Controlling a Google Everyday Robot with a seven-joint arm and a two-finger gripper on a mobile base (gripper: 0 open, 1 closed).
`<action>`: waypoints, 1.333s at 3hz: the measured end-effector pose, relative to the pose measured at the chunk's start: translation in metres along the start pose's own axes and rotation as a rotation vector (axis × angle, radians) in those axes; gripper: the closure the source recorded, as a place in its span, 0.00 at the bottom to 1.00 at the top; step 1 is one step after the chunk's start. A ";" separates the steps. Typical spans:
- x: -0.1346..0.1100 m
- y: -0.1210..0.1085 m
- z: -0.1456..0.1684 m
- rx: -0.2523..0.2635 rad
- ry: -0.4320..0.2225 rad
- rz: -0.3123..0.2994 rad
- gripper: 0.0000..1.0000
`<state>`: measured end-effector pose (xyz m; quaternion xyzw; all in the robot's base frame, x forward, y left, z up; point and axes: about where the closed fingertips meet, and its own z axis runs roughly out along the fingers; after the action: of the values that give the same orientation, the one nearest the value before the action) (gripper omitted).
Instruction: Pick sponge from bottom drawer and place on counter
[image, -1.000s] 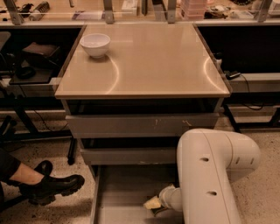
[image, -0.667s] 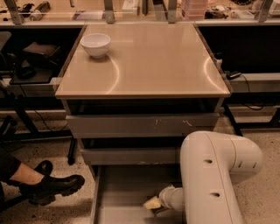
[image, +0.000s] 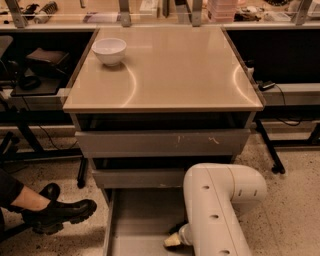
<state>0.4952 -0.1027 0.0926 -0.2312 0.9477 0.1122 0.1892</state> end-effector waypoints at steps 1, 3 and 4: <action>0.000 0.000 0.000 0.000 0.000 0.000 0.00; 0.000 0.000 0.000 0.000 0.000 0.000 0.29; 0.000 0.000 0.000 0.000 0.000 0.000 0.53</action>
Offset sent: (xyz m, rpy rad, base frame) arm 0.0002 0.0001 0.0002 0.0001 -0.0003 0.0001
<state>0.4954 -0.1026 0.0931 -0.2313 0.9477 0.1123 0.1893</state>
